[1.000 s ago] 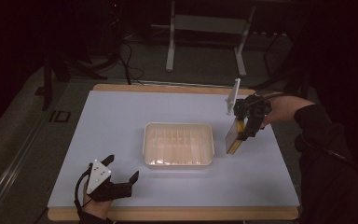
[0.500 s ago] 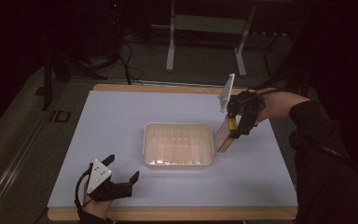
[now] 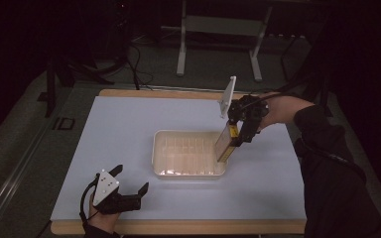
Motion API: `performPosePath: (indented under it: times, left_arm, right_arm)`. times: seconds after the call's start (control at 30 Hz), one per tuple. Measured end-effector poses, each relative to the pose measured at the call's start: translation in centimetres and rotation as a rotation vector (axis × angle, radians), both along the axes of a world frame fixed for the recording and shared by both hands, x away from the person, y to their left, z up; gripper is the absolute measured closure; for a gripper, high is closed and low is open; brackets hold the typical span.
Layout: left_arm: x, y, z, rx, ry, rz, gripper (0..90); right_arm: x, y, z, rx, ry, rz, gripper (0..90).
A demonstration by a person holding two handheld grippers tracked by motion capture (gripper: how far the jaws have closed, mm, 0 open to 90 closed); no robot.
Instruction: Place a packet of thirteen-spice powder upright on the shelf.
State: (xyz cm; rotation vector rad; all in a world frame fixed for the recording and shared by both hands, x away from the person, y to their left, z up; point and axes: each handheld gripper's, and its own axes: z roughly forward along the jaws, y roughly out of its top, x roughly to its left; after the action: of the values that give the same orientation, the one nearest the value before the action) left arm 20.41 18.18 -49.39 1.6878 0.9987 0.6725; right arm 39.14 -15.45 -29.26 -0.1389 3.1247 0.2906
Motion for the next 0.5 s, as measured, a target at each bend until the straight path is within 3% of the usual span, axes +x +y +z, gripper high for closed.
performPosePath:
  times: [0.5]
  left_arm:
    - [0.0,0.0,0.0,-0.002,-0.001,-0.003,0.0]
  right_arm:
    - [0.2,2.3,-0.4,0.013,0.003,0.016,32.0]
